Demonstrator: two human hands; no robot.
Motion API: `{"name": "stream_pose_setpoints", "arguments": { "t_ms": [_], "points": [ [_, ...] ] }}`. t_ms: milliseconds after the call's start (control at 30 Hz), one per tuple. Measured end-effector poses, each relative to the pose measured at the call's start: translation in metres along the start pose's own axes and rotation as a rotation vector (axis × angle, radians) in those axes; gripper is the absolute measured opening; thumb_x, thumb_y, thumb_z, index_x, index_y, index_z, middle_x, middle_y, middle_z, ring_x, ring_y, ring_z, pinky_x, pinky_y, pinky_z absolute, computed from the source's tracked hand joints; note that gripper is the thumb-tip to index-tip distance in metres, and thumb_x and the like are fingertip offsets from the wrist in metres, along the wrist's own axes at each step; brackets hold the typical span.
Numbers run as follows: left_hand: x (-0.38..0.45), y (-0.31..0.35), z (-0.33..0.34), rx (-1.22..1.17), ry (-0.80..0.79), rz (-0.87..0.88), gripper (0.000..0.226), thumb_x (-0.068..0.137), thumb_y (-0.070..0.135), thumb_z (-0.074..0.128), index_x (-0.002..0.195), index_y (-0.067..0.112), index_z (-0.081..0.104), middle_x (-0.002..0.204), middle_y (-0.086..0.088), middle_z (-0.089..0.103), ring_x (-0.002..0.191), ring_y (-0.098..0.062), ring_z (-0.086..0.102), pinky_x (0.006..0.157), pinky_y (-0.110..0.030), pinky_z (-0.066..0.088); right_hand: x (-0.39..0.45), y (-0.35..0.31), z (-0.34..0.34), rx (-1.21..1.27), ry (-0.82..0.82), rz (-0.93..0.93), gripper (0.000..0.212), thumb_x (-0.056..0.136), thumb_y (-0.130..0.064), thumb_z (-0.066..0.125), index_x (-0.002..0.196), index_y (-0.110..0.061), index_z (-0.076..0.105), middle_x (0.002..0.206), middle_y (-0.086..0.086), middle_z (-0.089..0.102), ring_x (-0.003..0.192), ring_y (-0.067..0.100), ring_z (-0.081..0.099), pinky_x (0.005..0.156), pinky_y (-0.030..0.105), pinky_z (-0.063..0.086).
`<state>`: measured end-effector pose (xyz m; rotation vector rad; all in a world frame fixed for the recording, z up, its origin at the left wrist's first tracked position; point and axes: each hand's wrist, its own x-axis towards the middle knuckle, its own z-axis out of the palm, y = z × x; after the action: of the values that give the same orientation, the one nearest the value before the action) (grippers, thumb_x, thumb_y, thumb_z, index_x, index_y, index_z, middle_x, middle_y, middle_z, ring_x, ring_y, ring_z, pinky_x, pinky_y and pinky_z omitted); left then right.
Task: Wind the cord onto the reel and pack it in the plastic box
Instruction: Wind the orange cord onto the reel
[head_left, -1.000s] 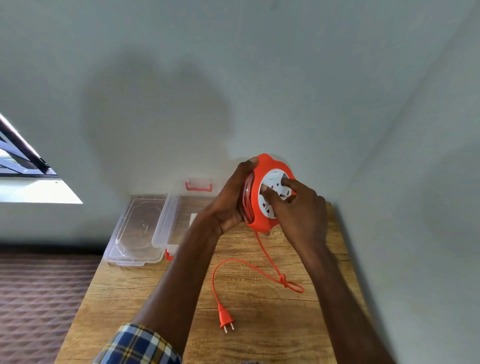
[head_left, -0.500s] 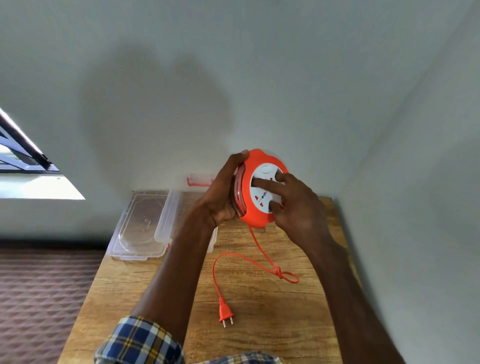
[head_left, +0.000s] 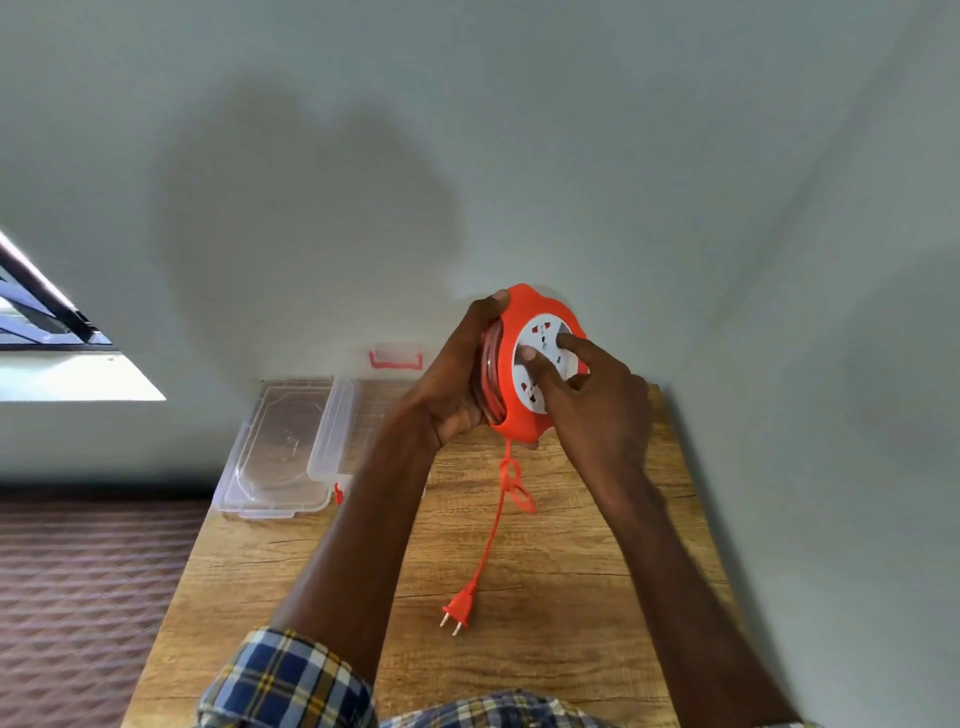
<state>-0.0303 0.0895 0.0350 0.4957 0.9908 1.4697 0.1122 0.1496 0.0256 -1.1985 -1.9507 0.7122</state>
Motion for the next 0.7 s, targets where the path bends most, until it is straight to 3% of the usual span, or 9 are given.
{"name": "stream_pose_setpoints", "arguments": {
  "t_ms": [67,133,233,333,433,533,700],
  "points": [
    [-0.002,0.001,0.000,-0.026,-0.007,-0.014,0.066,0.105,0.063,0.045,0.142,0.011,0.066,0.135,-0.020,0.072,0.120,-0.037,0.072,0.093,-0.049,0.062,-0.002,0.001,-0.007,-0.054,0.061,-0.121,0.048,0.089,-0.068,0.061,0.124,-0.036,0.069,0.084,-0.009,0.077,0.072,0.006,0.070,0.059,0.014,0.042],
    [-0.002,0.002,-0.001,-0.035,-0.014,-0.023,0.066,0.105,0.064,0.044,0.138,0.012,0.068,0.133,-0.019,0.073,0.115,-0.036,0.074,0.090,-0.048,0.062,0.000,0.004,-0.012,-0.043,0.038,-0.245,0.028,0.095,-0.043,0.067,0.122,-0.037,0.070,0.102,-0.011,0.073,0.082,0.008,0.069,0.062,0.018,0.049],
    [-0.001,0.003,-0.007,-0.036,-0.001,-0.028,0.069,0.103,0.067,0.044,0.137,0.013,0.069,0.132,-0.020,0.073,0.112,-0.036,0.075,0.089,-0.049,0.063,0.007,0.008,-0.018,-0.049,-0.154,-0.344,0.042,0.092,-0.015,0.069,0.127,-0.039,0.067,0.132,-0.007,0.060,0.102,0.014,0.066,0.075,0.031,0.059],
    [-0.002,0.003,-0.016,-0.068,0.007,-0.045,0.068,0.101,0.069,0.046,0.130,0.014,0.075,0.133,-0.021,0.072,0.113,-0.038,0.075,0.091,-0.051,0.063,0.011,0.010,-0.020,-0.109,-0.333,-0.378,0.059,0.091,-0.012,0.071,0.138,-0.044,0.058,0.145,-0.006,0.054,0.120,0.019,0.060,0.089,0.040,0.059],
    [-0.003,0.004,-0.020,-0.059,-0.001,-0.057,0.069,0.101,0.068,0.045,0.132,0.014,0.074,0.131,-0.021,0.073,0.110,-0.037,0.075,0.088,-0.050,0.064,0.009,0.008,-0.017,-0.217,-0.406,-0.413,0.062,0.095,-0.015,0.068,0.143,-0.050,0.051,0.155,-0.003,0.046,0.137,0.024,0.049,0.100,0.042,0.053],
    [-0.003,0.004,-0.019,-0.026,0.007,-0.066,0.067,0.101,0.068,0.045,0.132,0.014,0.072,0.127,-0.020,0.075,0.107,-0.036,0.077,0.083,-0.047,0.065,0.006,0.005,-0.012,-0.228,-0.322,-0.383,0.059,0.090,-0.014,0.073,0.136,-0.049,0.059,0.150,-0.003,0.054,0.133,0.023,0.052,0.097,0.040,0.052],
    [-0.003,0.003,-0.018,0.009,0.014,-0.063,0.068,0.101,0.065,0.049,0.138,0.012,0.070,0.132,-0.021,0.073,0.110,-0.036,0.076,0.087,-0.046,0.063,0.000,0.003,-0.004,-0.019,-0.207,-0.198,0.056,0.080,-0.012,0.078,0.123,-0.048,0.069,0.135,-0.011,0.067,0.118,0.015,0.065,0.085,0.036,0.061]
  ]
}}
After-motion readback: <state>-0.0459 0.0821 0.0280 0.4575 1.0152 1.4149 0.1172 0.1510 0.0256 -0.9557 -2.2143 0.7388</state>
